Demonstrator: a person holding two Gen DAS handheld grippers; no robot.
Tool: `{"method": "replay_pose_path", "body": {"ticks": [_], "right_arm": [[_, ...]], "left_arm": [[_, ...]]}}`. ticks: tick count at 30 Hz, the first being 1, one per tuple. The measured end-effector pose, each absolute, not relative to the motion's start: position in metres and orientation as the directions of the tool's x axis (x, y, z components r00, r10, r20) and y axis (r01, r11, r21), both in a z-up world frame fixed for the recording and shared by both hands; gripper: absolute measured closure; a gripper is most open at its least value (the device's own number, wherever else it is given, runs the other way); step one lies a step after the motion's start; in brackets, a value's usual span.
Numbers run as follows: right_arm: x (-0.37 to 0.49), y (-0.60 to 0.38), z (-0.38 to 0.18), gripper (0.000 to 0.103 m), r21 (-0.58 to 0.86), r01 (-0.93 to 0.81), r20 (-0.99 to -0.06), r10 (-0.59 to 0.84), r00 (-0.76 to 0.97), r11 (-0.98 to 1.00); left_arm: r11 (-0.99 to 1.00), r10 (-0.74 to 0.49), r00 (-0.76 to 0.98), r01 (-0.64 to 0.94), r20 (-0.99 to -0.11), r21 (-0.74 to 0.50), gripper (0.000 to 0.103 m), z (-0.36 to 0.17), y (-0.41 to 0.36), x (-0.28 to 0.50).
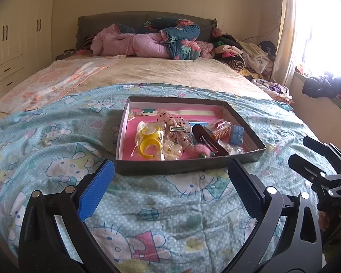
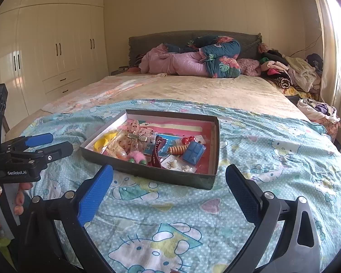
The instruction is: Organize jewelry
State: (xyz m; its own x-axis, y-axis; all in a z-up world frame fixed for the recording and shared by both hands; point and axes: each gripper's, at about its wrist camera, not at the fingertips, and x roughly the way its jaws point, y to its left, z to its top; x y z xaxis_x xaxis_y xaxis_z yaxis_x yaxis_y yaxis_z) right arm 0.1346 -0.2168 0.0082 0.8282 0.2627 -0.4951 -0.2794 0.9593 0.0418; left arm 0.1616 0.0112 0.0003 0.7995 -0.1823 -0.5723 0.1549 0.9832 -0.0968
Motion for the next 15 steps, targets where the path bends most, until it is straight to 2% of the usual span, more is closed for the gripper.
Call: {"method": "replay_pose_path", "body": {"ticks": [15], "right_arm": [[0.100, -0.218, 0.000, 0.006, 0.035, -0.224, -0.446, 0.216, 0.869, 0.974]], "left_arm": [[0.987, -0.158, 0.823, 0.145, -0.546, -0.066, 0.011, -0.012, 0.004, 0.132]]}}
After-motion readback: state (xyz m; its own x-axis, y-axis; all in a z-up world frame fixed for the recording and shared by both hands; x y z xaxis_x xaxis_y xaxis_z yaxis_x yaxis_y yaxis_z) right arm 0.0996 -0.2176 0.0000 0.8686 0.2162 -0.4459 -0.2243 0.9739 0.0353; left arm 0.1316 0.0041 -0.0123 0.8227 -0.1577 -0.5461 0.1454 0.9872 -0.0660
